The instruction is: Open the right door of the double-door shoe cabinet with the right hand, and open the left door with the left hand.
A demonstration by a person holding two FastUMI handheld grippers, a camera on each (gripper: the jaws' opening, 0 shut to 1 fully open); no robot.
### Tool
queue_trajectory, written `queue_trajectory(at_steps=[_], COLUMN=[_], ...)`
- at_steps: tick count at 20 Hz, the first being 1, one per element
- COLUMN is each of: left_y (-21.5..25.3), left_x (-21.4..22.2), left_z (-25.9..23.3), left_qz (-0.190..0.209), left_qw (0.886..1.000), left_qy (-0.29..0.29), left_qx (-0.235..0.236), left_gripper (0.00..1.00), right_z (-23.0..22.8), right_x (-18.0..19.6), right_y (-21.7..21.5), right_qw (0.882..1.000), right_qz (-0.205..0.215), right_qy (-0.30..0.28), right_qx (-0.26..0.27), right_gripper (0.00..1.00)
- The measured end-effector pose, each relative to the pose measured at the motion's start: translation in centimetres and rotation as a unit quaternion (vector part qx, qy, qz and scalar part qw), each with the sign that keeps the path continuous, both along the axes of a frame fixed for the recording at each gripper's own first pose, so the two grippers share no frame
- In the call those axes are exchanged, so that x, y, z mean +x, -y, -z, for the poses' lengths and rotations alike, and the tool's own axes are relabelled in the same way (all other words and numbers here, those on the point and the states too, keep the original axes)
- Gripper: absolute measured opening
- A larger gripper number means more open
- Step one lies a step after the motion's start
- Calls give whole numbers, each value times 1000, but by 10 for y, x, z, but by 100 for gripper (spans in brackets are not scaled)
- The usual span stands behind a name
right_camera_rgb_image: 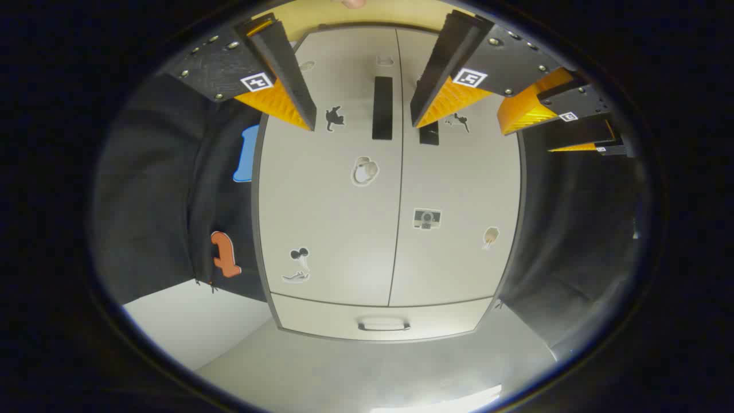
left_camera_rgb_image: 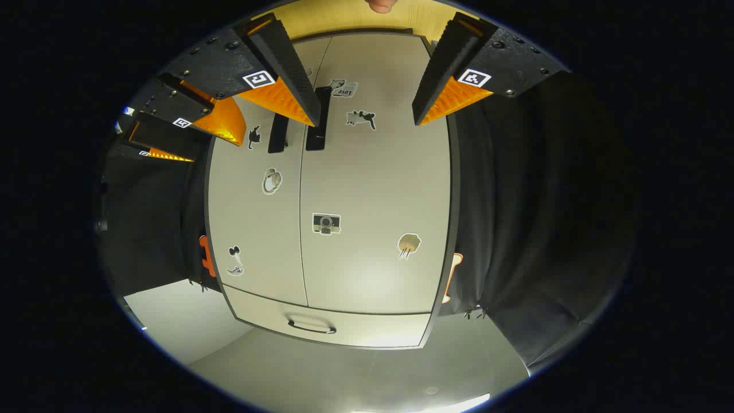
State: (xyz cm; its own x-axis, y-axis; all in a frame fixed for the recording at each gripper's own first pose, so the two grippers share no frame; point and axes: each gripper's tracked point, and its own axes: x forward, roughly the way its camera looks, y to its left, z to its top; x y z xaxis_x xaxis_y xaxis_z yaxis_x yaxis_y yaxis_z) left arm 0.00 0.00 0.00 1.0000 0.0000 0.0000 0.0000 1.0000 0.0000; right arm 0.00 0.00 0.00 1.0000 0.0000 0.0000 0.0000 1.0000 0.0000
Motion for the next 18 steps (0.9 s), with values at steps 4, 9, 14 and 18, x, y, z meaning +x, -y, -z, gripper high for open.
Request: queue_trajectory(at_steps=[4,9,14,18], left_y=[-3,-10,-23,-33], left_x=[-3,-5,-5,-3], left_z=[2,7,9,10], left_qz=[-4,-14,-32,-44], left_qw=[1000,1000,999,999], left_qy=[-4,-10,-13,-12], left_qx=[-2,1,9,8], left_gripper=[99,99,100,99], right_z=[0,3,5,18], right_x=[-2,-1,7,25], right_y=[-3,-8,-15,-26], right_qw=[1000,1000,1000,999], right_qz=[-3,-9,-15,-26], right_qy=[-1,-8,-12,-28], right_qx=[-4,-5,-3,-3], right_gripper=[98,98,98,98])
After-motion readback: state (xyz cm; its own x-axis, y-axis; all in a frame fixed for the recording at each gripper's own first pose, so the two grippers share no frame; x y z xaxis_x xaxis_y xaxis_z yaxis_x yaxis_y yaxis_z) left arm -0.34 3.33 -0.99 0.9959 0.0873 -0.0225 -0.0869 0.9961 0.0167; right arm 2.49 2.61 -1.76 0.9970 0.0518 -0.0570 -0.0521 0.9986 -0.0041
